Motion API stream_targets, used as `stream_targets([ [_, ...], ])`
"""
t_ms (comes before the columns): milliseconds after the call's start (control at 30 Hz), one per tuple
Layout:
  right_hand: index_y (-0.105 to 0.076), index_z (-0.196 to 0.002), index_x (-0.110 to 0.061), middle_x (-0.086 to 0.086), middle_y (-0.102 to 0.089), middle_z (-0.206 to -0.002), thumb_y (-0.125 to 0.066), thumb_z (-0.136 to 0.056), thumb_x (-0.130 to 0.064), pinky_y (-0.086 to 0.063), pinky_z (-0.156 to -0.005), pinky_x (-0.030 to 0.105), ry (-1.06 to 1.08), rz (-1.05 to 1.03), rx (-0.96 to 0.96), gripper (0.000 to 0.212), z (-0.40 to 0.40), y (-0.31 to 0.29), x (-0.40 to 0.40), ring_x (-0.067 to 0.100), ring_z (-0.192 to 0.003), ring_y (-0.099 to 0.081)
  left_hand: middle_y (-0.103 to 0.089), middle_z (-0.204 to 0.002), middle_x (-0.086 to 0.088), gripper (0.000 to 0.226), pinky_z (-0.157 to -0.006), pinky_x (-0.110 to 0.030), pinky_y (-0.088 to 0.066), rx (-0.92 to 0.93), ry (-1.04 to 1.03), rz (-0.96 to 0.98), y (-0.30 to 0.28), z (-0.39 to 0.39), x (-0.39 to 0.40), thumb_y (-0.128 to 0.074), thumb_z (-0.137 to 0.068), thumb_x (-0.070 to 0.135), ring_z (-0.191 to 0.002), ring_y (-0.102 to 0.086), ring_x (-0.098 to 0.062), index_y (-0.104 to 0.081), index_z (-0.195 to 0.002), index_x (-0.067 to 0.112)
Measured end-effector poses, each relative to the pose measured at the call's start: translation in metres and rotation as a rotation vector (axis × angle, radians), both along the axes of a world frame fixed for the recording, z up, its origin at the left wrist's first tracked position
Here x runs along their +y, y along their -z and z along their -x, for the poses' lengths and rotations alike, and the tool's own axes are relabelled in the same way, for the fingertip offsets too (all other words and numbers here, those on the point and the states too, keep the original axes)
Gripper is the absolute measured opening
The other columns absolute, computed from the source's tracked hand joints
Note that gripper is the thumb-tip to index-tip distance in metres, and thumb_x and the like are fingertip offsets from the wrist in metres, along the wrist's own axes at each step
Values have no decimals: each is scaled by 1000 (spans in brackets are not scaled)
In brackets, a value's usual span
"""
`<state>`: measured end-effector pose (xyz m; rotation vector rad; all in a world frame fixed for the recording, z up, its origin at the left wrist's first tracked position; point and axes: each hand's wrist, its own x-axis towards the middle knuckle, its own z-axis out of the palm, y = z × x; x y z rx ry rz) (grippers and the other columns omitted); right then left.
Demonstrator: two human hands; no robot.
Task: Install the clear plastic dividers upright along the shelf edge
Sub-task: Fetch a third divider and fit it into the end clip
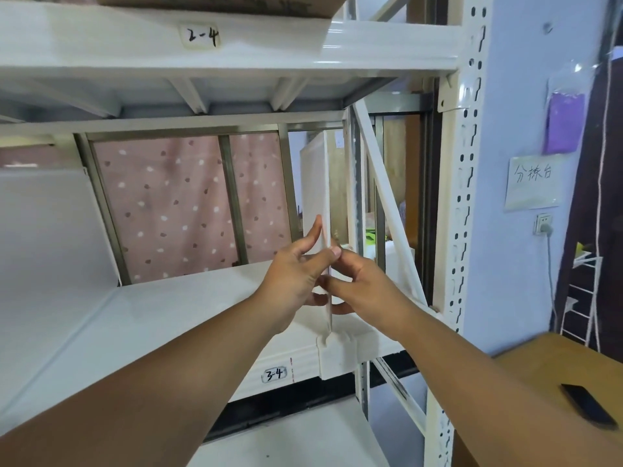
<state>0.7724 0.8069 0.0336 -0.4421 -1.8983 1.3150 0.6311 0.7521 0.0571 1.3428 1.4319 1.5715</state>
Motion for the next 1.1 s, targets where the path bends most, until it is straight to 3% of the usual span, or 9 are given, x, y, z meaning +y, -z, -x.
stream_targets([
  [100, -66, -136, -28, -12, -72, -133, -58, -106, -8, -64, -83, 48, 16, -23, 32, 37, 3, -5, 4, 13, -99, -74, -78, -126, -2, 64, -67, -40, -65, -23, -8, -2, -8, -1, 1, -80, -93, 37, -94, -76, -28, -55, -150, 53],
  [167, -66, -138, -29, -11, -72, -132, -58, -105, -6, -63, -84, 54, 30, -29, 34, 41, 3, -11, 4, 11, -97, -75, -74, -133, -3, 65, -69, -43, -67, -38, -18, -2, -12, -3, 2, -80, -93, 38, -101, -77, -32, -54, -150, 52],
  [333, -64, -140, -32, -9, -71, -136, -59, -104, -9, -63, -84, 60, 63, -65, -1, 44, 0, -13, 6, 15, -103, -77, -76, -127, -2, 61, -65, -40, -65, -47, -34, -22, -11, -9, 3, -76, -96, 37, -100, -78, -32, -53, -152, 51],
  [467, -64, -141, -30, -9, -70, -137, -59, -105, -12, -64, -80, 61, 117, -84, 10, 40, 2, -4, 6, 18, -104, -75, -78, -109, 1, 58, -61, -34, -64, -37, -48, -30, -9, -15, 3, -74, -98, 35, -102, -78, -37, -55, -150, 51],
  [667, -65, -138, -30, -10, -71, -135, -60, -105, -14, -66, -78, 57, 138, -98, 14, 38, 2, -3, 9, 17, -100, -77, -80, -104, 6, 56, -60, -33, -65, -38, -37, -30, -11, -15, 4, -74, -98, 35, -102, -78, -34, -57, -149, 49],
  [767, -65, -138, -29, -8, -71, -135, -59, -104, -12, -65, -79, 57, 130, -88, 19, 39, 2, -6, 7, 16, -102, -75, -80, -109, 3, 57, -64, -39, -67, -34, -40, -33, -13, -14, 4, -75, -97, 35, -102, -79, -33, -57, -149, 51],
  [900, -63, -141, -30, -6, -70, -137, -59, -103, -12, -65, -81, 58, 135, -82, -8, 42, 3, -6, 5, 23, -121, -68, -78, -118, -5, 56, -63, -36, -65, -35, -41, -38, -12, -13, 2, -74, -98, 35, -103, -78, -34, -57, -149, 51],
  [1100, -62, -142, -32, -12, -69, -138, -60, -101, -15, -67, -77, 53, 120, -119, -6, 45, 7, -1, 5, 19, -120, -69, -75, -123, -14, 50, -61, -31, -63, -11, -55, -49, -8, -13, -1, -69, -101, 35, -98, -74, -34, -59, -148, 48],
])
